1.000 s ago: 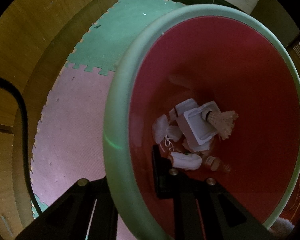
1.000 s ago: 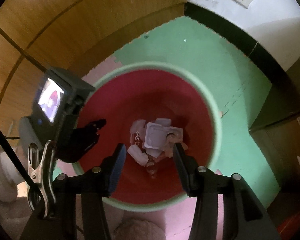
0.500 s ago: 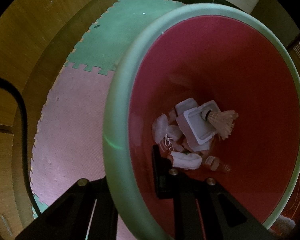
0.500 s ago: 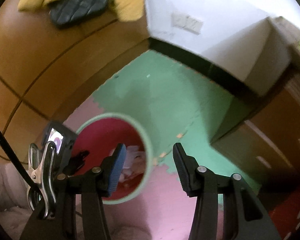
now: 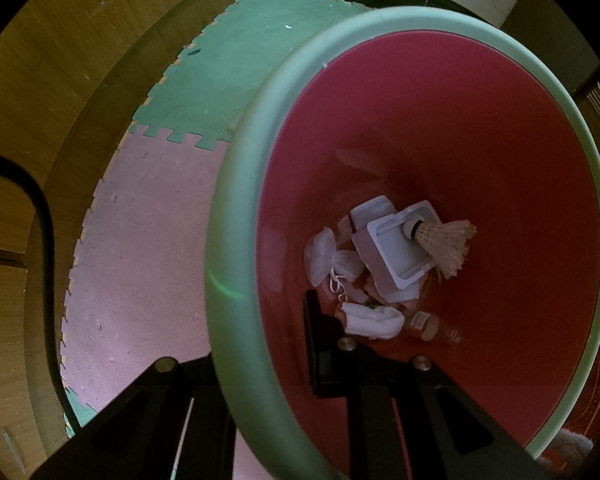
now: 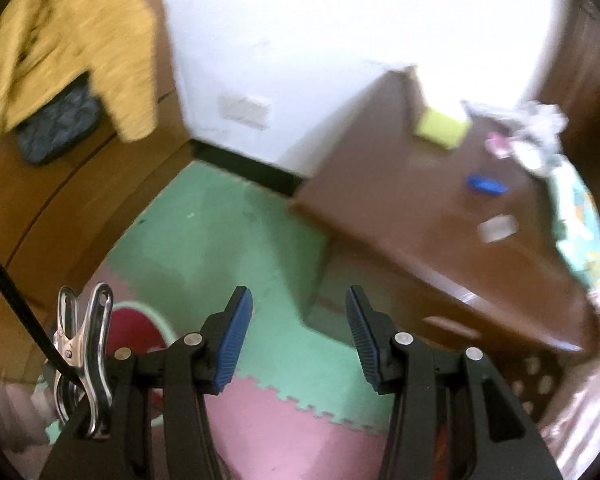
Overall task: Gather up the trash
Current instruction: 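Move the right gripper back to the clear plastic ring on the nightstand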
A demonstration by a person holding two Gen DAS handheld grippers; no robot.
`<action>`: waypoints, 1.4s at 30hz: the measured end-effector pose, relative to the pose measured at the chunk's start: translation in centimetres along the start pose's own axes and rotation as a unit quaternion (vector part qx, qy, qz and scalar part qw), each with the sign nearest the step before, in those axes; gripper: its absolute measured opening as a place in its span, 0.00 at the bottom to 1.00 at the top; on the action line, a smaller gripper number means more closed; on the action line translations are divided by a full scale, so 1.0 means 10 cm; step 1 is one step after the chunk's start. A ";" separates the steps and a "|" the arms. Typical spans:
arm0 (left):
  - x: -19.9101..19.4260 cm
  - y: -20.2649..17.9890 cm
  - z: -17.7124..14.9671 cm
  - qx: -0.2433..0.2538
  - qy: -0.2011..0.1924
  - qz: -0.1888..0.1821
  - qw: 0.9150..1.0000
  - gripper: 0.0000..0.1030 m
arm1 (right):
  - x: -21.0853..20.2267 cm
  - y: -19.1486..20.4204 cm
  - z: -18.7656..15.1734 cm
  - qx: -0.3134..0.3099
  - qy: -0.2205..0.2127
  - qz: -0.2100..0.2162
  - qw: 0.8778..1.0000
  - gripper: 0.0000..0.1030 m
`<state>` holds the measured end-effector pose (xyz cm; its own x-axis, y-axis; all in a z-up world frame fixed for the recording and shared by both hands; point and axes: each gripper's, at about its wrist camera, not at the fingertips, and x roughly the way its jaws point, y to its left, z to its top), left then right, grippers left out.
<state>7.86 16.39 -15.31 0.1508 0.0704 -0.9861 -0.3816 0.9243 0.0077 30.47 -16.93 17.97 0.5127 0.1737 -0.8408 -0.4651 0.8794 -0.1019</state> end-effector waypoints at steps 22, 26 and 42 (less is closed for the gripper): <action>0.00 0.00 -0.01 0.000 0.000 -0.001 1.000 0.10 | 0.35 -1.07 0.46 0.134 0.025 -0.131 0.982 0.48; 0.00 0.00 -0.01 0.000 0.000 0.000 1.000 0.10 | 0.42 -1.27 0.47 0.174 0.029 -0.136 0.975 0.48; 0.00 0.01 -0.01 -0.001 -0.001 -0.001 1.000 0.10 | 0.61 -1.49 0.42 0.217 0.057 -0.130 0.966 0.41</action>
<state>7.77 16.49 -15.33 0.1528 0.0694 -0.9858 -0.3825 0.9240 0.0058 43.61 -27.13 16.57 0.4773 -0.1070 -0.8722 0.0291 0.9939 -0.1061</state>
